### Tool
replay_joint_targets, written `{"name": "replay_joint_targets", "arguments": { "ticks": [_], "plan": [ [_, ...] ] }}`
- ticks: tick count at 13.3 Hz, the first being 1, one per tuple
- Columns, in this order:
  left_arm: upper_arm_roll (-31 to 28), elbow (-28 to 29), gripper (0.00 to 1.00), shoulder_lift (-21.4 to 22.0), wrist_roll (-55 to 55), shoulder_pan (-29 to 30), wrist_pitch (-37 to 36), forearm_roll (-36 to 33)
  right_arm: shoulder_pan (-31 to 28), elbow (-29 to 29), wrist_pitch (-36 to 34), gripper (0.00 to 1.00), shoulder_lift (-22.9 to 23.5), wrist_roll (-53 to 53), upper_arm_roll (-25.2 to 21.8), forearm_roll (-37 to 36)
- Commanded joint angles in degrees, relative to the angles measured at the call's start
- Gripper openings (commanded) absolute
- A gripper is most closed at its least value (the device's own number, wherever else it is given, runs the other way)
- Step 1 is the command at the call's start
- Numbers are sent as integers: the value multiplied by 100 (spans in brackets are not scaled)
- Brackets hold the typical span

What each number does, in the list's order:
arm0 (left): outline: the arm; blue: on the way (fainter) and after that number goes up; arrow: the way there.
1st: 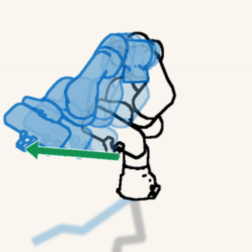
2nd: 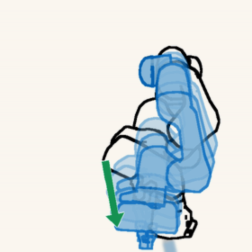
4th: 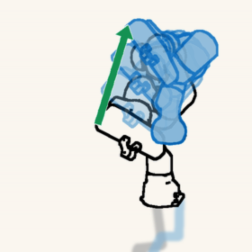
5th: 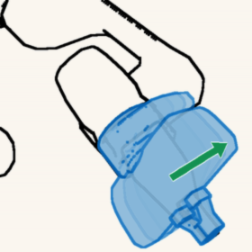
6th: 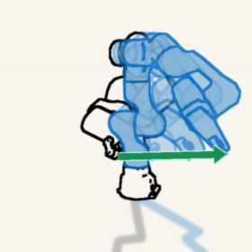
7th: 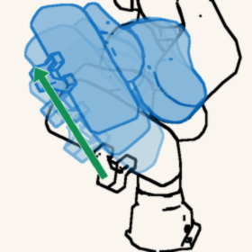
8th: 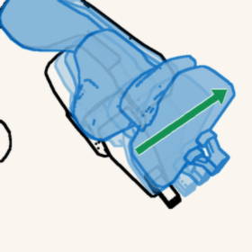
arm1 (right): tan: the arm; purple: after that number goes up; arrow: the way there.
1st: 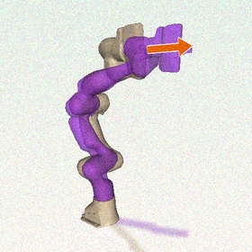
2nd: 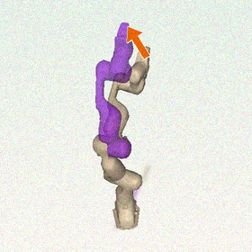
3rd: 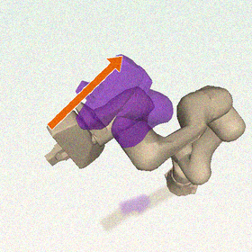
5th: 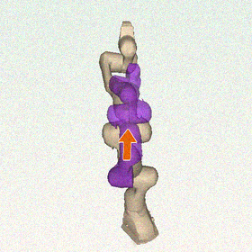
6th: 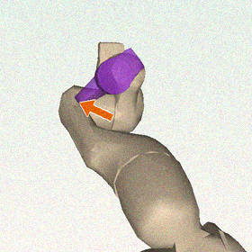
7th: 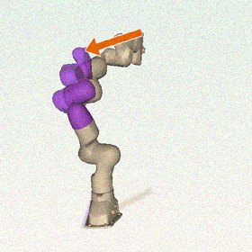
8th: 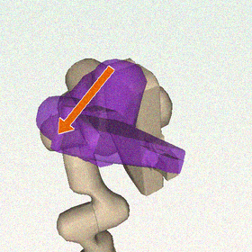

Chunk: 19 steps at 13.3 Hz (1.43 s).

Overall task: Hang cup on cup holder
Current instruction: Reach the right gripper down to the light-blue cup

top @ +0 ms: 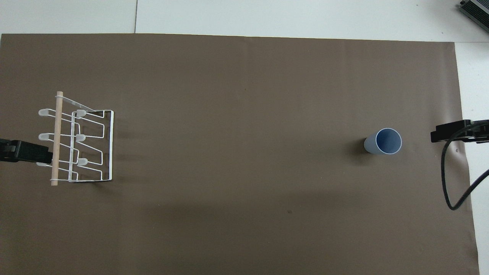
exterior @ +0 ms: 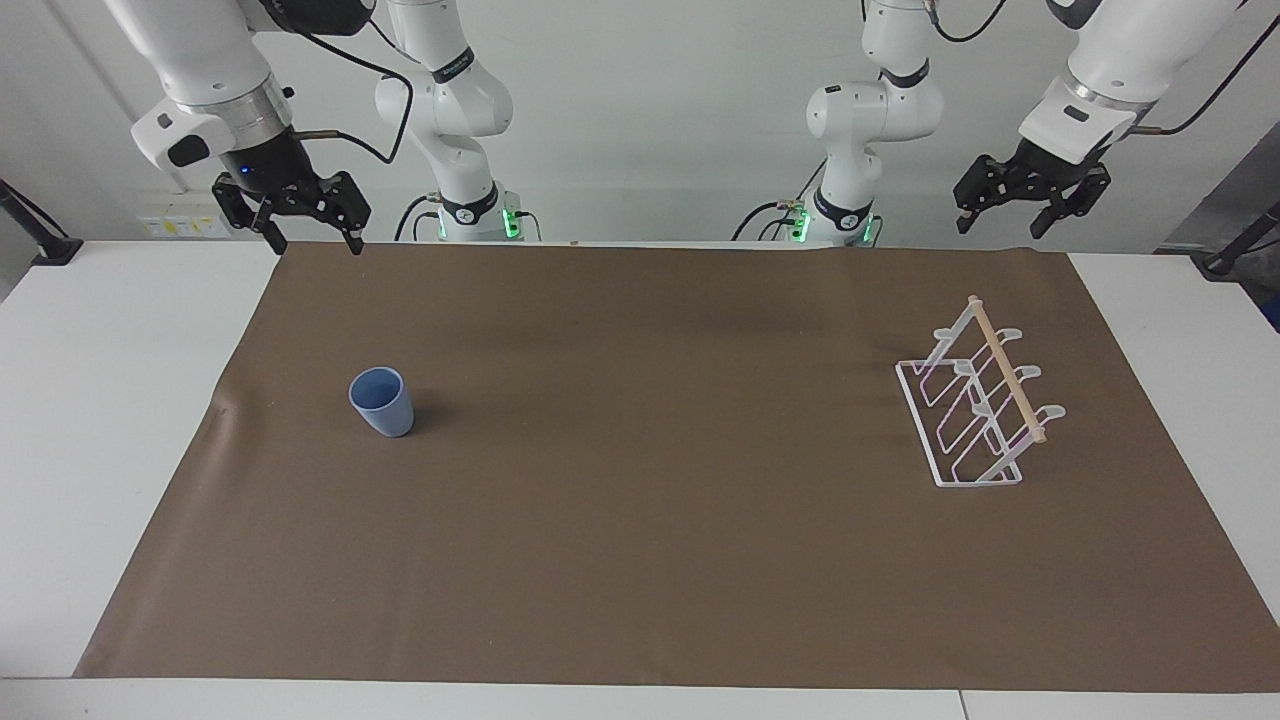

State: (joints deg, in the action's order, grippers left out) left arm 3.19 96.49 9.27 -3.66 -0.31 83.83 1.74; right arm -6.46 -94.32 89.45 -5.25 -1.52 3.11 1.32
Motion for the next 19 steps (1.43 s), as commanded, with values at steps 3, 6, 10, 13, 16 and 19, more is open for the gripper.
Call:
{"name": "replay_joint_targets", "arguments": {
  "ticks": [3,6,10,13,16,19],
  "plan": [
    [6,186,100,172,14,-13,125,-77,-57,-131,55,100,-99,-147,31,-62],
    [6,186,100,163,14,-4,125,-77,-22,-516,413,100,-283,-322,49,-36],
    [6,186,100,163,14,-13,125,-77,171,-1393,1914,100,-380,-841,75,44],
    [6,186,100,172,14,-13,125,-77,418,-2255,3084,100,-240,-789,75,52],
    [6,177,100,163,14,-13,125,-77,400,-2328,3464,100,172,-789,75,52],
    [6,177,100,172,14,-13,125,-77,330,-2328,3641,100,612,-780,67,52]
  ]
}}
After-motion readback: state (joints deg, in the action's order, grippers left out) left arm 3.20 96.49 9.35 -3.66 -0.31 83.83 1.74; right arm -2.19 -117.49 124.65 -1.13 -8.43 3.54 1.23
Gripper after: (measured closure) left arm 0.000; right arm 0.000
